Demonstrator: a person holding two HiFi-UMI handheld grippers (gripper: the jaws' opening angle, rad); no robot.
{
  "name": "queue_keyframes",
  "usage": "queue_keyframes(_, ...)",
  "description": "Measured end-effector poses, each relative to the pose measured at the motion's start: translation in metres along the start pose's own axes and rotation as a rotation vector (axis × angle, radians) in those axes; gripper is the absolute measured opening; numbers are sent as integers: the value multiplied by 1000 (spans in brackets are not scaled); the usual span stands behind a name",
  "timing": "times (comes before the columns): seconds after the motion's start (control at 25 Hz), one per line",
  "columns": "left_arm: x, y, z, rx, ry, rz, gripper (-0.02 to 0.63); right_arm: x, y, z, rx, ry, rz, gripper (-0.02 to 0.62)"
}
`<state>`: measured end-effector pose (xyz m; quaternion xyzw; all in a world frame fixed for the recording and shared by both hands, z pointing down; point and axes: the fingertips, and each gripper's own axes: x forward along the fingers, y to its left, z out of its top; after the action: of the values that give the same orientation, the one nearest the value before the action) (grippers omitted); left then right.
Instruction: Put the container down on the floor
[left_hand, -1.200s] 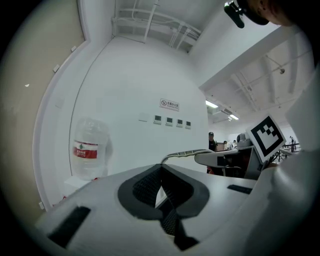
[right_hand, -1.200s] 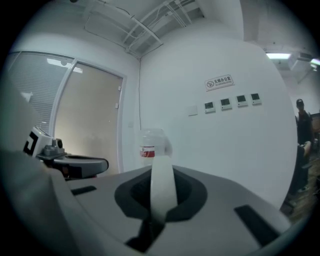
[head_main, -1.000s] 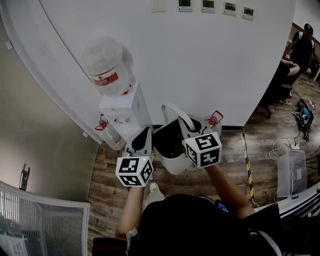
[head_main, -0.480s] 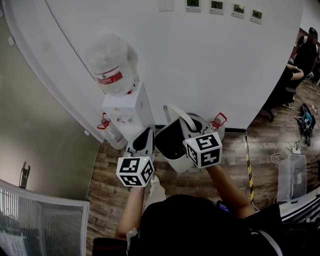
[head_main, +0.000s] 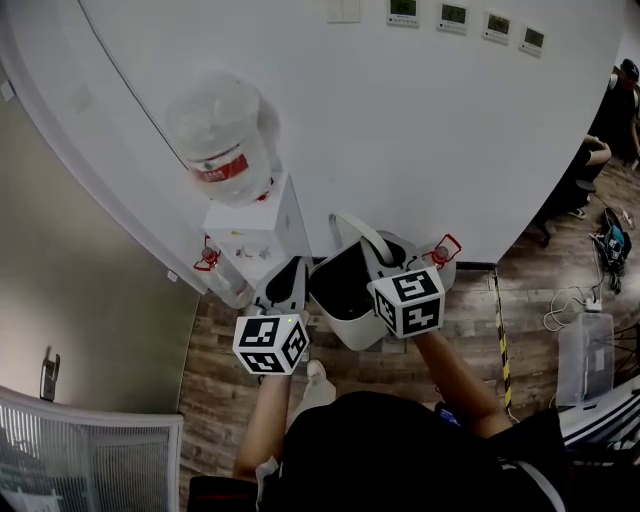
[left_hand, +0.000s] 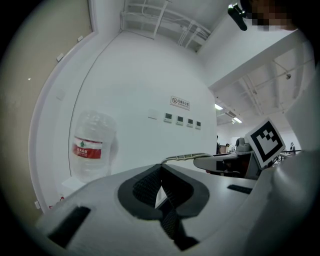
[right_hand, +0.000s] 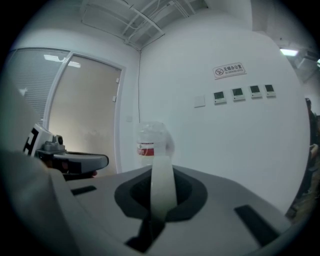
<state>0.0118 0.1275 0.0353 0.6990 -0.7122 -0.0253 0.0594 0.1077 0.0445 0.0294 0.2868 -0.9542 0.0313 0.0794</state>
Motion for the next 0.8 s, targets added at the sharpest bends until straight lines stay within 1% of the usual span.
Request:
queue_keyframes(0.36, 46, 63, 17, -28, -5, -22, 14, 74, -1, 21, -7, 13, -24, 29)
queue_keyframes(0.8, 88, 137, 38, -32, 7, -74, 14, 150, 1, 46, 3, 16, -95, 29)
